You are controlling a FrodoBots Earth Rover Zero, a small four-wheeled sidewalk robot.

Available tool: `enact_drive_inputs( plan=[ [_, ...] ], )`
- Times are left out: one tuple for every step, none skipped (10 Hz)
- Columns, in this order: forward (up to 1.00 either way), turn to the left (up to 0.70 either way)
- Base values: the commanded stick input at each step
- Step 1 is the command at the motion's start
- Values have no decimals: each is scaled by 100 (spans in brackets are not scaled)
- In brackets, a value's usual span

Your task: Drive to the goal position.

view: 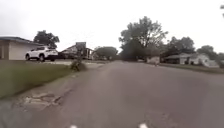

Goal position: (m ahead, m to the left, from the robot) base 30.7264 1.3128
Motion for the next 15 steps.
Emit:
enact_drive_inputs(
  plan=[
    [100, -8],
    [100, 0],
    [100, 0],
    [100, 0],
    [100, 0],
    [100, 0],
    [100, 0],
    [100, 0],
    [100, 0],
    [100, 0],
    [100, 0],
    [100, 0],
    [100, 0],
    [100, 0],
    [100, 0]
  ],
)
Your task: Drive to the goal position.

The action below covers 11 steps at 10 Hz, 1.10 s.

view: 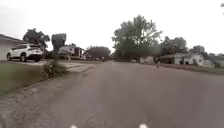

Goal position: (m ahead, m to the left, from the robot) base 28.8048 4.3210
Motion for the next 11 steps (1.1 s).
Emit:
enact_drive_inputs(
  plan=[
    [100, 0],
    [100, 0],
    [100, 0],
    [100, 0],
    [100, 0],
    [100, 0],
    [100, 0],
    [100, -6],
    [100, -26],
    [100, -39],
    [100, -39]
  ],
)
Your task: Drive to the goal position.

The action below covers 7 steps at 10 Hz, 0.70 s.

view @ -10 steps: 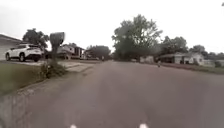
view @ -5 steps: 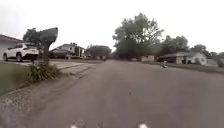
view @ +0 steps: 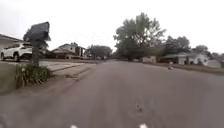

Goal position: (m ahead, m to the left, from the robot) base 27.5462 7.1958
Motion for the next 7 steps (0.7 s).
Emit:
enact_drive_inputs(
  plan=[
    [100, -39],
    [100, -39],
    [100, -39],
    [100, -39],
    [100, -39],
    [100, 0],
    [100, 0]
  ],
)
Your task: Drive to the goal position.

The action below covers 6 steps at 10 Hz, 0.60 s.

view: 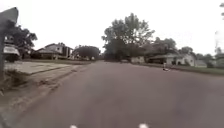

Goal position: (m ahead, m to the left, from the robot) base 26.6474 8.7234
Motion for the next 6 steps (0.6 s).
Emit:
enact_drive_inputs(
  plan=[
    [100, 0],
    [100, 0],
    [100, 0],
    [100, -2],
    [100, -24],
    [100, -39]
  ],
)
